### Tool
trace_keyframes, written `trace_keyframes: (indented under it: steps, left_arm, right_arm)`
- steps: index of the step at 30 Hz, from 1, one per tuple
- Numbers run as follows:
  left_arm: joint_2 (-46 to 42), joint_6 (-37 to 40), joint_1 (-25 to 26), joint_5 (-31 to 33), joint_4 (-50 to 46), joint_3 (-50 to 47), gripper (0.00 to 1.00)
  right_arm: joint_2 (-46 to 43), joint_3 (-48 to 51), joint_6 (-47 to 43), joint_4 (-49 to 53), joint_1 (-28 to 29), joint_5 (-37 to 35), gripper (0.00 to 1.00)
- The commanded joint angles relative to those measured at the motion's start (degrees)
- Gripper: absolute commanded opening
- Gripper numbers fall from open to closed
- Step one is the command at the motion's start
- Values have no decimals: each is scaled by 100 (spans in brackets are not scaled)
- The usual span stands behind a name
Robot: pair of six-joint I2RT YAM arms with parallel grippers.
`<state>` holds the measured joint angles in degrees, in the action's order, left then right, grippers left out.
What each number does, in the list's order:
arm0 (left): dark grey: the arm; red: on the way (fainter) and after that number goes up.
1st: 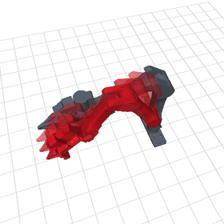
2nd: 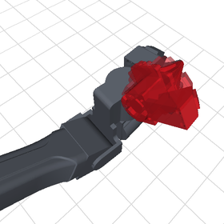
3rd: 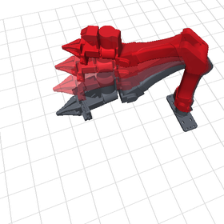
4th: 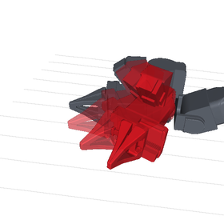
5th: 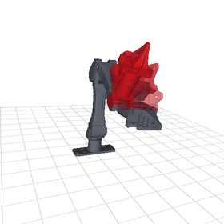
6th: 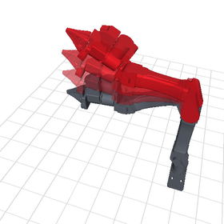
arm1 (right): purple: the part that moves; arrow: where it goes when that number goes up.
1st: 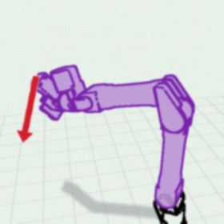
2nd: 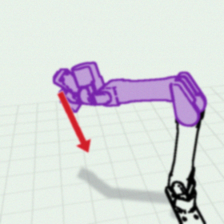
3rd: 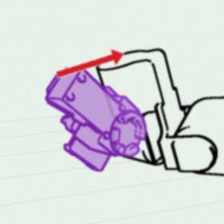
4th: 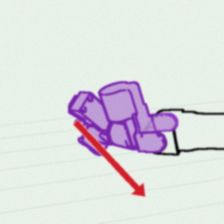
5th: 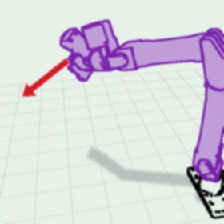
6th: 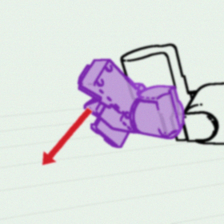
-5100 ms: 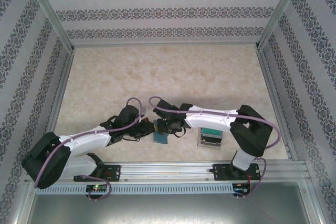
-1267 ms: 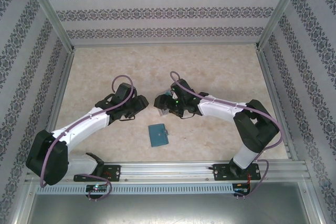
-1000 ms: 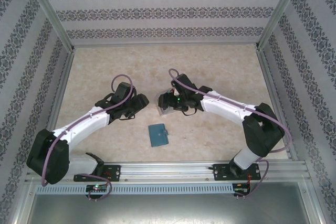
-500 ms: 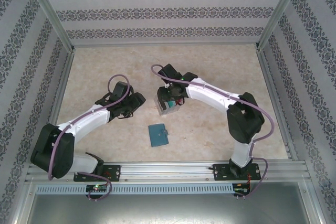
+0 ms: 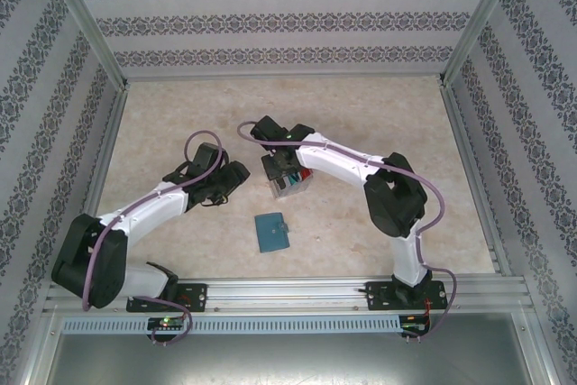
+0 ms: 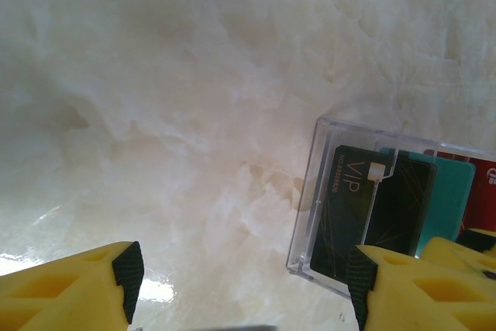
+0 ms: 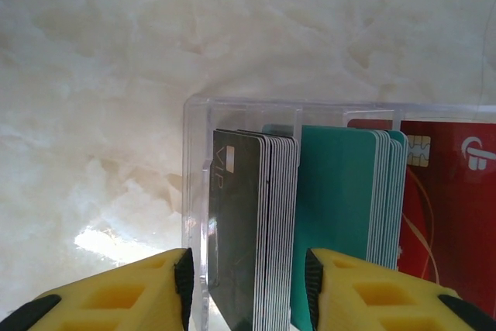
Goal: Put the credit cards into the card holder
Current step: Pick up the credit card from the storage box.
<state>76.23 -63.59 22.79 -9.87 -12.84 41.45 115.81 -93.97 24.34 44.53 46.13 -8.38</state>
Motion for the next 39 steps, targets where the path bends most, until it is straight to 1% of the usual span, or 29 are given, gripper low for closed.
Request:
trace_keyframes:
  steps: [1,9,16,21,26,31,39]
  left_arm:
    - [-236,-96,-42,221,-101,-56,73]
    - [-480,-140,-46,378,-174,-154,73]
    - [-800,-232,-42,608,-313,-356,73]
    - [-984,-366,-41,704,-293,-534,74]
    - [-985,-339,-43,702,-342,-502,74]
    - [-941,-312,-46,677,-351,-461,74]
    - [-865,-332,-46,636,-317,-448,74]
  right_arm:
    - [176,-213,-180,288,89,-340,43]
    - [489,-533,-209,549,165,-822,43]
    - [721,-611,-230,668,225,-1009,43]
    - [793,-595,-224,704,268,-1402,43]
    - [692,-575,-220,745,353,-2012,42]
    - [484,-432,-204,642,353,-2075,41]
    - [450,-333,-165,604,346,-1975,33]
